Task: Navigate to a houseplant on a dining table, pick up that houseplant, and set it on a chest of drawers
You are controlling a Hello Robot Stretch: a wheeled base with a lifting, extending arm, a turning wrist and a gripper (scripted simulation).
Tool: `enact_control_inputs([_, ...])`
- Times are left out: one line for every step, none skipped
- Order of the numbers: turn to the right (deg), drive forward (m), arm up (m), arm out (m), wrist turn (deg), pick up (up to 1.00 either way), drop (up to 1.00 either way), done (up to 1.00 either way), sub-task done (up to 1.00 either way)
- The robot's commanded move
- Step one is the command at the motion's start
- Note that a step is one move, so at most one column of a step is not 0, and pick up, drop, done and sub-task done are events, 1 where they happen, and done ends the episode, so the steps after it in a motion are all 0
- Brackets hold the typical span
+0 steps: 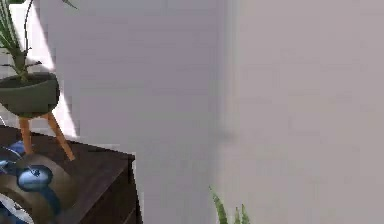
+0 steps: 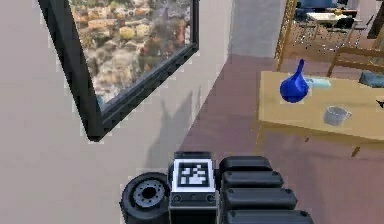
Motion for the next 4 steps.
enact_control_inputs([-45.0,0.0,0.0,0.0,0.0,0.0,0.0,0.0,0.0])
enact_control_inputs([-3.0,0.0,0.0,0.0,0.0,0.0,0.0,0.0,0.0])
enact_control_inputs([-45.0,0.0,0.0,0.0,0.0,0.0,0.0,0.0,0.0])
enact_control_inputs([-15.0,0.0,0.0,0.0,0.0,0.0,0.0,0.0,0.0])
